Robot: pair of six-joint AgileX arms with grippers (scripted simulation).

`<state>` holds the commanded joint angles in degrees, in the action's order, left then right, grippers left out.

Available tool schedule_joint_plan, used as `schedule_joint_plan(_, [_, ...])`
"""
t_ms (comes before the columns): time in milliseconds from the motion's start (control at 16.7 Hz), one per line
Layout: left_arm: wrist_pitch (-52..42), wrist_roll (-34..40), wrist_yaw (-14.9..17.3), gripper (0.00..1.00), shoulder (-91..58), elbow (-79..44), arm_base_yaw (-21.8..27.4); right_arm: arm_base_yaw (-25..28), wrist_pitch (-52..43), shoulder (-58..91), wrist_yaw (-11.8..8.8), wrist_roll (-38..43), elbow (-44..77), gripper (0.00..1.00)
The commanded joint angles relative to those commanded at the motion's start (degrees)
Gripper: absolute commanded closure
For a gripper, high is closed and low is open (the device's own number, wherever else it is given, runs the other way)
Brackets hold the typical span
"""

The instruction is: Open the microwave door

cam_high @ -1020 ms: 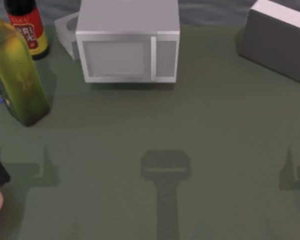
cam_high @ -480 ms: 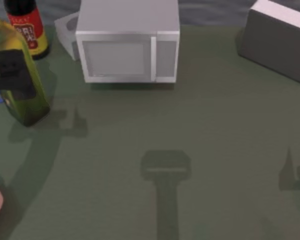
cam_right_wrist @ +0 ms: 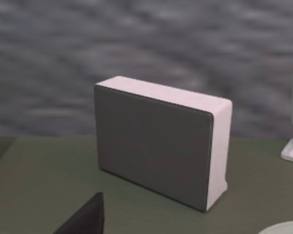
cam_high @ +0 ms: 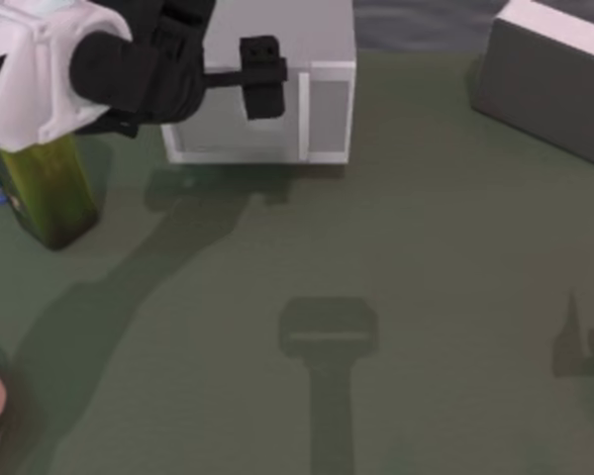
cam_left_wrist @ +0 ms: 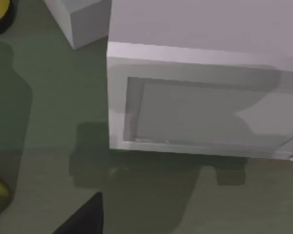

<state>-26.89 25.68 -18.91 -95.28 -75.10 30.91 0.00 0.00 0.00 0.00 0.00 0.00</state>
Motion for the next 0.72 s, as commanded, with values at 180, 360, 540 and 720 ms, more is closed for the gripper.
schedule_joint_plan(180, [-3.4,3.7,-2.5,0.00,-12.3,-10.3,4.2,0.0,0.0,0.0,0.0,0.0,0.0,0.00])
schedule_joint_plan(360, [-5.4,6.2,-4.1,0.00,-19.9,-17.5,7.1,0.0,0.0,0.0,0.0,0.0,0.0,0.00])
schedule_joint_plan(540, [-6.1,7.2,-4.8,0.00,-22.8,-20.4,8.1,0.0,0.0,0.0,0.0,0.0,0.0,0.00])
schedule_joint_plan(720, [-6.1,7.2,-4.8,0.00,-22.8,-20.4,8.1,0.0,0.0,0.0,0.0,0.0,0.0,0.00])
